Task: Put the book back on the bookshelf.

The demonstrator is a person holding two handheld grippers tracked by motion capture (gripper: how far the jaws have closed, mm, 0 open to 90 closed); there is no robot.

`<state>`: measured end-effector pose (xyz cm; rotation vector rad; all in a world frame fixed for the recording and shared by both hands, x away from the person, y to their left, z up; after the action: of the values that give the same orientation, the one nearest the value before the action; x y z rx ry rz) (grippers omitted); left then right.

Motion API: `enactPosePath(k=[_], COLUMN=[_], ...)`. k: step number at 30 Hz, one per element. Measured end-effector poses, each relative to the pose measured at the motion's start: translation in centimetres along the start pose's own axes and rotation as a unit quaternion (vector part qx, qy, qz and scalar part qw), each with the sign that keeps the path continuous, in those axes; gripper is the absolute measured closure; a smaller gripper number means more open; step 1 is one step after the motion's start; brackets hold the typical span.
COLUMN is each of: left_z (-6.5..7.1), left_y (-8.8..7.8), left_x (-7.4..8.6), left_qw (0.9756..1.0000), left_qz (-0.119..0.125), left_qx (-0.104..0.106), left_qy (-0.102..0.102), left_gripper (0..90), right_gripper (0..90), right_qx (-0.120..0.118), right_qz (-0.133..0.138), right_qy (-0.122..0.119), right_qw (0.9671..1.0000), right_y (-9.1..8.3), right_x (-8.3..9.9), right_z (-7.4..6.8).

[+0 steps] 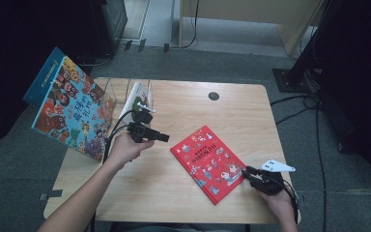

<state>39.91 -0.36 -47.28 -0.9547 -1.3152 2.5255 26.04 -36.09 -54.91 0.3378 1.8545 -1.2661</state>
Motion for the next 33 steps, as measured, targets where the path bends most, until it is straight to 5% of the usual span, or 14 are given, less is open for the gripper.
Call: enactPosePath(k=[6, 15, 19, 33], left_z=[0.0, 0.2, 0.2, -1.0], left_y=[0.9, 1.4, 1.7, 1.9], left_x=[0.2, 0.2, 0.7, 3.3], left_qw=[0.9997, 0.9998, 0.9999, 0.9999], left_qz=[-0.011, -0.009, -0.006, -0.01], left_qx=[-0.013, -0.005, 0.012, -0.008], left_qy=[0.015, 0.015, -0.007, -0.004], left_gripper=[46.0, 46.3, 48.8, 56.2], right_gripper=[73.5, 81.4, 82.2, 82.3], right_qx=[-0.005, -0.015, -0.017, -0.058], right_qz=[-0.004, -0.027, -0.024, -0.024], right_qy=[0.0, -0.008, -0.001, -0.027], right_qw=[1.0, 0.9995, 0.9996, 0.9977], right_y=[-0.6, -0.7, -0.7, 1.4], right_x=[0.5, 1.3, 1.3, 0.1], right_z=[-0.2, -0.4, -0.3, -2.6])
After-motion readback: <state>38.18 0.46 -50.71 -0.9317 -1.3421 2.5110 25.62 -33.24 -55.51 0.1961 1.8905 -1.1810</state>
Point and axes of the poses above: each handheld gripper's, and its own axes: y roughly forward along the jaws, x roughly out of its underside, z roughly to its right, the point moved 6 cm from there along y, roughly forward along the jaws, and after that the axes turned 1 degree about y, right-handed, at the moved point
